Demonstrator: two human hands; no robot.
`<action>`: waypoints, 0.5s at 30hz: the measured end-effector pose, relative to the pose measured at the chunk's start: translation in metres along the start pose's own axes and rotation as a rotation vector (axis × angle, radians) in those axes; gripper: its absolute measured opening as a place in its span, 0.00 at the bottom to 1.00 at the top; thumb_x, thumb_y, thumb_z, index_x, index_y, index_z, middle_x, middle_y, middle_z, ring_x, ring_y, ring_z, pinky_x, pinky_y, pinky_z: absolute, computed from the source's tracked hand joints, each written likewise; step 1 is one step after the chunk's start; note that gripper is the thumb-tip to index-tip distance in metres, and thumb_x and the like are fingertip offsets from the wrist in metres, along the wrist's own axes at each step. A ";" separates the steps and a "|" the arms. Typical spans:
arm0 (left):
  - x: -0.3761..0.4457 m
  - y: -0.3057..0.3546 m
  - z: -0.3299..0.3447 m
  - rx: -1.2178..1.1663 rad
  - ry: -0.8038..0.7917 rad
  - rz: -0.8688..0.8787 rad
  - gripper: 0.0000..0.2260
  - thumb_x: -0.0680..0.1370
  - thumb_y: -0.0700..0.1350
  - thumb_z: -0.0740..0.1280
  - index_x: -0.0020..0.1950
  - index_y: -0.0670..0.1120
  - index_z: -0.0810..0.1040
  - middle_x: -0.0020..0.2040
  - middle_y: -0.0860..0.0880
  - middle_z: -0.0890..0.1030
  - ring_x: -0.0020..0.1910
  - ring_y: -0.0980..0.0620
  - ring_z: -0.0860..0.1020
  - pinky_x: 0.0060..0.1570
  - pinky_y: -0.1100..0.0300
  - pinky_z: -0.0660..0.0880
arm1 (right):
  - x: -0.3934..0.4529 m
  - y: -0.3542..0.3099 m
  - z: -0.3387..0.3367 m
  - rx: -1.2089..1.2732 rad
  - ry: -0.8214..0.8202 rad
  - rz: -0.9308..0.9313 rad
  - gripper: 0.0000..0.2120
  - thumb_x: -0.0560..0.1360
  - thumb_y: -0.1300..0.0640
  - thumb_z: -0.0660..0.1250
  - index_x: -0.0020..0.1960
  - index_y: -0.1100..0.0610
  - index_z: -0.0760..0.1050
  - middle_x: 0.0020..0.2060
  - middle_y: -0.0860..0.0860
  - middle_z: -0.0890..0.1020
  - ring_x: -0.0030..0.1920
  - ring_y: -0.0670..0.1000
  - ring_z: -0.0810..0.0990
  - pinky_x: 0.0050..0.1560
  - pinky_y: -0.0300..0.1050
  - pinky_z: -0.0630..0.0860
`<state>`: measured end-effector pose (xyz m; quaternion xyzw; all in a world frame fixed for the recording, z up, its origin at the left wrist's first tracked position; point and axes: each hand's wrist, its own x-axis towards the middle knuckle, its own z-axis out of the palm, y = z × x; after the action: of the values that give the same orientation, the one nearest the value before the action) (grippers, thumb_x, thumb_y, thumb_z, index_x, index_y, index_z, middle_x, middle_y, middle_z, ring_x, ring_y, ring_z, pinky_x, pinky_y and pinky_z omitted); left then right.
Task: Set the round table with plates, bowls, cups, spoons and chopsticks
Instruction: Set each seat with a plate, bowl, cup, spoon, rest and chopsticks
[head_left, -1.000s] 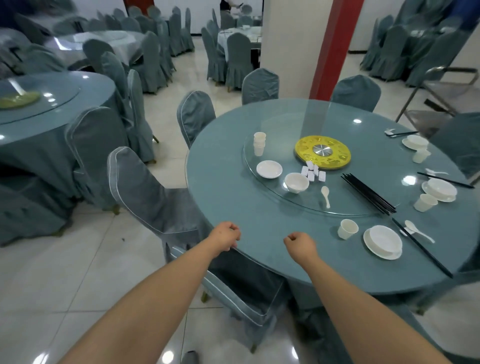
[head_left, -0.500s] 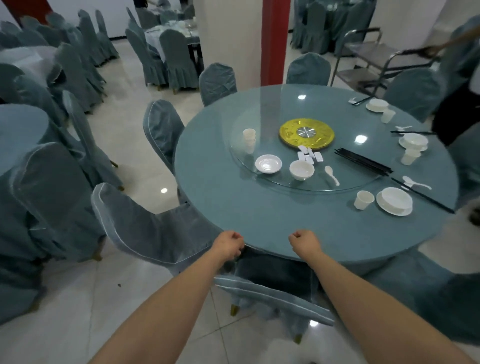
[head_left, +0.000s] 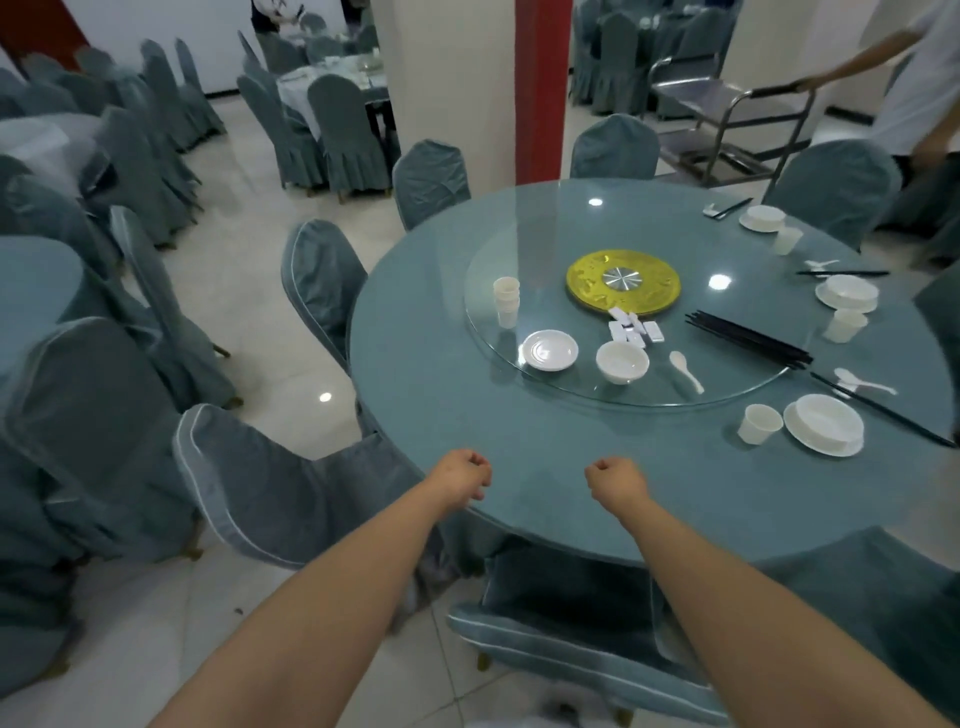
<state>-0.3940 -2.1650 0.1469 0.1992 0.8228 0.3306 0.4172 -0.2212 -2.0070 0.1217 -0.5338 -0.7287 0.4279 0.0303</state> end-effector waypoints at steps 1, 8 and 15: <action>0.005 0.002 -0.007 0.015 0.003 -0.002 0.05 0.78 0.41 0.61 0.52 0.45 0.74 0.47 0.46 0.80 0.37 0.51 0.76 0.32 0.62 0.69 | 0.005 -0.003 0.003 0.014 -0.009 0.009 0.09 0.74 0.62 0.61 0.35 0.58 0.68 0.32 0.57 0.72 0.36 0.53 0.70 0.38 0.44 0.65; 0.056 0.015 -0.031 0.041 -0.076 -0.022 0.05 0.80 0.40 0.59 0.53 0.45 0.72 0.49 0.45 0.78 0.36 0.52 0.75 0.31 0.62 0.66 | 0.032 -0.031 0.024 0.082 0.036 0.069 0.09 0.75 0.61 0.61 0.36 0.58 0.69 0.34 0.57 0.75 0.38 0.54 0.74 0.40 0.44 0.69; 0.119 0.014 -0.059 0.104 -0.206 0.062 0.06 0.78 0.40 0.61 0.54 0.45 0.73 0.46 0.46 0.79 0.36 0.52 0.75 0.31 0.62 0.67 | 0.053 -0.068 0.062 0.120 0.138 0.144 0.13 0.75 0.61 0.61 0.31 0.57 0.65 0.32 0.57 0.72 0.35 0.53 0.69 0.38 0.43 0.65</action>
<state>-0.5099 -2.1053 0.1165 0.2787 0.7851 0.2780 0.4782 -0.3261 -2.0056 0.1055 -0.6103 -0.6575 0.4342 0.0815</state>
